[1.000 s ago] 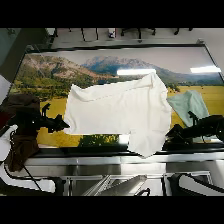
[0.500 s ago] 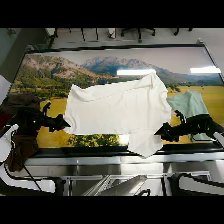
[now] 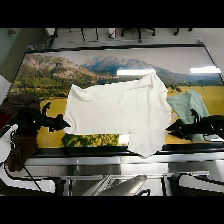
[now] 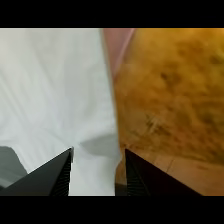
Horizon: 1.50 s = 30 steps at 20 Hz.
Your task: Fold the shirts.
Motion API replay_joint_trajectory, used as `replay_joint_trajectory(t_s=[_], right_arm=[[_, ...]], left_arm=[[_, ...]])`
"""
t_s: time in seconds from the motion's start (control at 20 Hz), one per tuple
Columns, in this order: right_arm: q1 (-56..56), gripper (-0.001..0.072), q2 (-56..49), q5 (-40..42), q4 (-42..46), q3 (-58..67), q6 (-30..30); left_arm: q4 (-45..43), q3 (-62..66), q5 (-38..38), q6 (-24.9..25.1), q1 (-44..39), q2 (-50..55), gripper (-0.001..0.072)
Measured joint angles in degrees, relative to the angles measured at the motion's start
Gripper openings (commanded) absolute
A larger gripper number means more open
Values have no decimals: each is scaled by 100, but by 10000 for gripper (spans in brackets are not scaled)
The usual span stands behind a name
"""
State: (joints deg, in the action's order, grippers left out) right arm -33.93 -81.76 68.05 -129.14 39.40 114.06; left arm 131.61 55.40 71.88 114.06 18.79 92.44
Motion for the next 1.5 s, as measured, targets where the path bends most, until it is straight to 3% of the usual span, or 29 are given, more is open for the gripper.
replay_joint_trajectory(t_s=[0.45,0.5,0.55,0.6,0.7,0.9,1.05,1.2,1.5], right_arm=[[131,425,-125,-417,-404,66,258],[236,353,-184,-457,-472,68,262],[352,213,-238,-481,-507,70,282],[474,196,-286,-487,-511,66,284],[723,15,-330,-446,-529,72,343],[922,16,-44,-44,-452,348,367],[822,16,918,487,-1088,1147,391],[691,17,2175,457,-1622,2529,490],[627,17,4190,-1117,-1814,5219,1165]], left_arm=[[44,0,-79,-17,0,0,22],[46,0,-79,-17,0,0,22],[48,0,-79,-17,0,0,22],[52,0,-76,-17,0,0,22],[66,7,-17,-17,0,-2,22],[210,236,227,-15,0,-267,21],[496,719,433,-13,0,-1176,22],[743,1539,247,-22,0,-2658,22],[446,3272,-1878,-284,2,-5816,22]])
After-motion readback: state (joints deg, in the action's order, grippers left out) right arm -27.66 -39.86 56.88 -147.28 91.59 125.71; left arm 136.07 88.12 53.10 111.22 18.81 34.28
